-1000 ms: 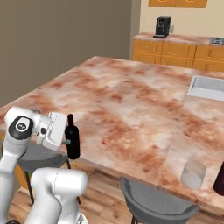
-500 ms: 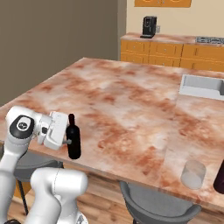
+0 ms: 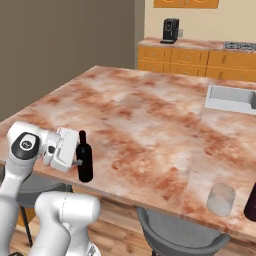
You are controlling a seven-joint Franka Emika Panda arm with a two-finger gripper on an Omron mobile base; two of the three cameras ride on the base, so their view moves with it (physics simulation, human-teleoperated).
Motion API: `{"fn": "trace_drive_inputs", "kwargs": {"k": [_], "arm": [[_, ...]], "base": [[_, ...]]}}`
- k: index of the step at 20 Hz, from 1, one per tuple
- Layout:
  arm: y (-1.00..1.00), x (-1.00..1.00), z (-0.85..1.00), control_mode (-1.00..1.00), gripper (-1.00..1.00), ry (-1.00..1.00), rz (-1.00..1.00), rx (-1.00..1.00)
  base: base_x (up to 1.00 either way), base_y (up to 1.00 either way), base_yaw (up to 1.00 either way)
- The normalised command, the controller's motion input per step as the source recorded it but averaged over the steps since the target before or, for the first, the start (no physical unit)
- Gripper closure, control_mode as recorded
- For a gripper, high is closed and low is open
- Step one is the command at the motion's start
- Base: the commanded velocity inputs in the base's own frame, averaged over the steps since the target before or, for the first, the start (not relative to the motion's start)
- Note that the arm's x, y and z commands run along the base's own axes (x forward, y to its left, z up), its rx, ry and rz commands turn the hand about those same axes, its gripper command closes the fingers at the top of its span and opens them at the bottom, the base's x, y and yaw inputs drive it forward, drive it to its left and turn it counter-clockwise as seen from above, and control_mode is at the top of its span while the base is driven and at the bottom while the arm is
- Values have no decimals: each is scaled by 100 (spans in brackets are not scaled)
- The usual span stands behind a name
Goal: There is a wine glass and glass cup on the dining counter. Place the wine bottle next to the wine glass and the juice bottle next to the glass cup.
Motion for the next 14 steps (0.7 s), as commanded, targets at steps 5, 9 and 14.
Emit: {"fn": "trace_drive_inputs", "kwargs": {"k": [5,9,14], "arm": [[0,0,0,100,100,0,0,0],[0,0,0,100,100,0,0,0],[11,0,2,-100,100,0,27,0]], "base": [[0,1,0],[-1,1,0],[0,2,0]]}}
